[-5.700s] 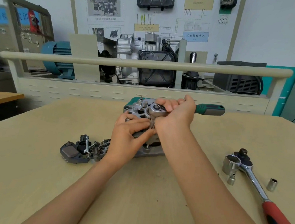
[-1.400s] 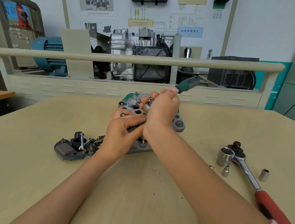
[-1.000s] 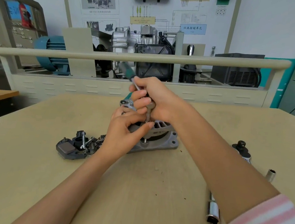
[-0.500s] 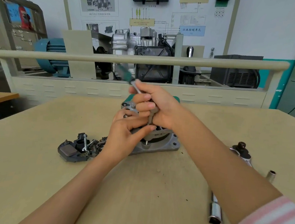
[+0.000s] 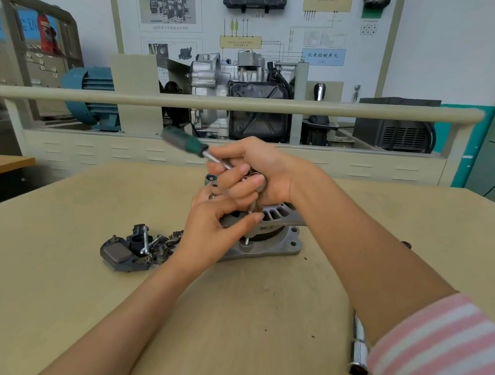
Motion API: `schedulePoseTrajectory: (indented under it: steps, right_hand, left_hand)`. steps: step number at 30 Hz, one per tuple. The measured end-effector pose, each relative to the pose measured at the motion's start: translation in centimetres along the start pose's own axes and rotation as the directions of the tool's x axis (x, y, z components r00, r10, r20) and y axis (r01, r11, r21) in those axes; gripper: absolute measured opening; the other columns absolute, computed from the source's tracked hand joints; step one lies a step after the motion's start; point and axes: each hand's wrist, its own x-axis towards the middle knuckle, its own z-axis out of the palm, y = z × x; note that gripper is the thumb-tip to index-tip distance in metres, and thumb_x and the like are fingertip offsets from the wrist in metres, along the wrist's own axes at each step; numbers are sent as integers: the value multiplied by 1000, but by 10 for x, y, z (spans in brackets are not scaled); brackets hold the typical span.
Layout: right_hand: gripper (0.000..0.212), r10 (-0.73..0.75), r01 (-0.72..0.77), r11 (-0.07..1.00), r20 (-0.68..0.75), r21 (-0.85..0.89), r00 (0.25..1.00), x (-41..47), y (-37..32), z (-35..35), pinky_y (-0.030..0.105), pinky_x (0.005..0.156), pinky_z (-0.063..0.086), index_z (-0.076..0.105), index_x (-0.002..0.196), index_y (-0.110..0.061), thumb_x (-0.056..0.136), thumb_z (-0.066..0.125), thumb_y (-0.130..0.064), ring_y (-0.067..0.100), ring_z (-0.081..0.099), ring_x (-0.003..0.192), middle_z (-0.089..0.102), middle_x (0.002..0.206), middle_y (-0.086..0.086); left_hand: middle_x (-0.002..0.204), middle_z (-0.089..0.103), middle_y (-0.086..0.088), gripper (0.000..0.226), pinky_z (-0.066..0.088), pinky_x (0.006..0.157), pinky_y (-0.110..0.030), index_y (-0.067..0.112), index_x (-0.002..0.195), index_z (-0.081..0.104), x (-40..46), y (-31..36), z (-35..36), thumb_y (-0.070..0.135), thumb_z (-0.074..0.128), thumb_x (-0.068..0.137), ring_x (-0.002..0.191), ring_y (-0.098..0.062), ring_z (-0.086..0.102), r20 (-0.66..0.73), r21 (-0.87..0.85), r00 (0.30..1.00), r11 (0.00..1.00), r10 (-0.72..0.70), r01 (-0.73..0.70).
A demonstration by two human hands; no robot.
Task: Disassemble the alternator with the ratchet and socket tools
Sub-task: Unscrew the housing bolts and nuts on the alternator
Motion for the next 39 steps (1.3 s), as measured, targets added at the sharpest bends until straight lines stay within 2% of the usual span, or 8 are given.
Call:
schedulePoseTrajectory:
  steps: [5, 9, 14, 16, 21, 26, 32, 39]
  right_hand:
    - [37, 110, -109, 994, 153, -17, 982, 3, -2, 2, 13, 27, 19, 39, 70, -11, 100, 29, -31, 1, 28, 22, 32, 34, -11]
    - [36, -215, 243, 958, -178, 154, 960, 0, 16, 11, 15, 29, 21, 41, 72, -14, 101, 32, -33, 2, 29, 25, 32, 35, -10]
    - [38, -415, 819, 569, -832, 78, 368, 13, 43, 31, 13, 36, 30, 35, 73, -14, 103, 24, -35, 8, 37, 30, 39, 49, -3]
    - [38, -389, 761, 642, -814, 97, 432, 13, 38, 29, 13, 35, 29, 36, 72, -16, 103, 26, -35, 8, 36, 29, 40, 45, -5]
    - [38, -204, 240, 966, -280, 99, 938, 2, 15, 14, 12, 33, 22, 38, 68, -18, 100, 35, -37, 3, 29, 25, 30, 35, -10]
    - [36, -49, 49, 998, 22, -25, 999, -2, 4, 4, 14, 30, 24, 43, 73, -13, 100, 34, -34, 0, 27, 24, 31, 34, -12]
    - [32, -170, 179, 974, -71, 141, 983, -5, 14, 7, 14, 31, 27, 44, 76, -14, 100, 35, -34, 0, 31, 26, 34, 34, -10]
    - [35, -382, 825, 560, -860, 76, 338, 8, 46, 27, 16, 39, 39, 37, 75, -13, 103, 25, -30, 7, 45, 32, 45, 54, 0]
  left_hand:
    - [112, 42, 48, 29, 29, 105, -22, 17, 105, 69, 3, -5, 0, 13, 74, 76, 118, 23, 28, 21, -64, 999, 997, 32, -31]
    - [77, 60, 30, 3, 36, 93, -29, 26, 74, 72, 1, -4, -2, 24, 71, 76, 100, 10, 40, 49, -29, 997, 998, 62, -61]
    - [70, 58, 37, 17, 38, 84, -36, 35, 77, 64, 0, 1, -2, 19, 59, 72, 92, -1, 43, 42, -29, 998, 998, 52, -51]
    - [65, 58, 35, 16, 37, 83, -35, 38, 70, 62, -1, 2, -2, 22, 59, 72, 91, 3, 43, 51, -37, 997, 998, 57, -55]
    - [79, 57, 27, 8, 37, 97, -36, 28, 77, 70, 0, 3, 0, 33, 65, 73, 98, 10, 41, 17, -21, 1000, 1000, 6, -5]
    - [81, 57, 34, 12, 39, 97, -39, 27, 84, 71, -1, 9, -2, 30, 65, 74, 103, -15, 46, 11, -55, 1000, 998, -19, 19]
    - [77, 65, 12, 10, 36, 94, -33, 18, 73, 74, 0, 4, -3, 25, 68, 77, 96, -6, 46, 53, -14, 998, 999, 46, -45]
    - [74, 56, 30, 12, 35, 91, -42, 19, 72, 73, -1, 2, -2, 9, 67, 75, 90, -1, 43, 33, -8, 998, 998, 60, -60]
